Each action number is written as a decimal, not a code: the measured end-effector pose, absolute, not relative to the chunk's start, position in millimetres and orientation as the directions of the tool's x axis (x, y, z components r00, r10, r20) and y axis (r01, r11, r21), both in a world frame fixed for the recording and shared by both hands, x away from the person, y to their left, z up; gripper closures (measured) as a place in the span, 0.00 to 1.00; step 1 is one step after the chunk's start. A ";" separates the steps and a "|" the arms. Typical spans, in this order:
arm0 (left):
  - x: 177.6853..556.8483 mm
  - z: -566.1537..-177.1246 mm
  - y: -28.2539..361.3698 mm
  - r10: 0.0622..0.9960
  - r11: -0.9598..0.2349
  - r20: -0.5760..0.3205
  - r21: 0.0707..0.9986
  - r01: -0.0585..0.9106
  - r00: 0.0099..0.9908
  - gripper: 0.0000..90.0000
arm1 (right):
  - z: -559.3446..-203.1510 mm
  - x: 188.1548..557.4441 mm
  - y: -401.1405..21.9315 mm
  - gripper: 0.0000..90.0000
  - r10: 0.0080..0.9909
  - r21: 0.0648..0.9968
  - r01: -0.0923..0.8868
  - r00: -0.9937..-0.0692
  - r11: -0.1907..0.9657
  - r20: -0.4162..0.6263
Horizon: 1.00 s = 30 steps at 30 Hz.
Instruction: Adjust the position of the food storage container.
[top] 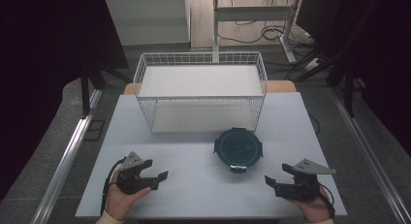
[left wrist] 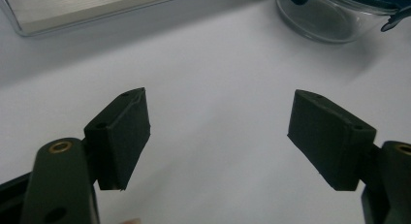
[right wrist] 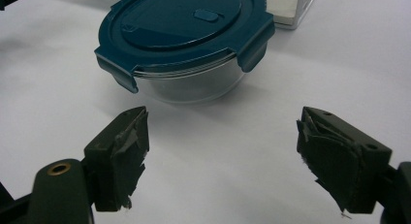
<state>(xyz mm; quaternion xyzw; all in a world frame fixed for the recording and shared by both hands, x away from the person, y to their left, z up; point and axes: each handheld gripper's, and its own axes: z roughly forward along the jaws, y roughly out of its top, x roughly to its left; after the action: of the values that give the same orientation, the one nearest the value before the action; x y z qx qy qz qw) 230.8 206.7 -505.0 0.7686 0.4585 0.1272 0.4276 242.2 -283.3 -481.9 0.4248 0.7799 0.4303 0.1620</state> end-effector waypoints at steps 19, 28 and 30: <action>233.4 -503.9 207.4 0.811 -0.182 -0.231 0.774 0.607 0.538 0.25 | -451.5 262.8 -279.1 0.34 0.770 0.794 0.534 -0.623 0.289 0.139; 232.6 -504.0 207.7 0.811 -0.185 -0.227 0.774 0.606 0.538 0.25 | -409.5 302.7 -272.8 0.42 0.773 0.759 0.558 -0.624 0.335 0.118; 232.8 -504.6 207.3 0.811 -0.188 -0.226 0.773 0.606 0.540 0.25 | -403.8 311.4 -268.8 0.46 0.772 0.744 0.568 -0.626 0.353 0.111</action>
<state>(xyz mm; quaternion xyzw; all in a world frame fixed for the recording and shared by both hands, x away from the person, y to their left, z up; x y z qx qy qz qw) 232.8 207.3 -504.6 0.7617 0.4649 0.1176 0.4357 311.4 -268.8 -403.8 0.4123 0.8122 0.3916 0.1304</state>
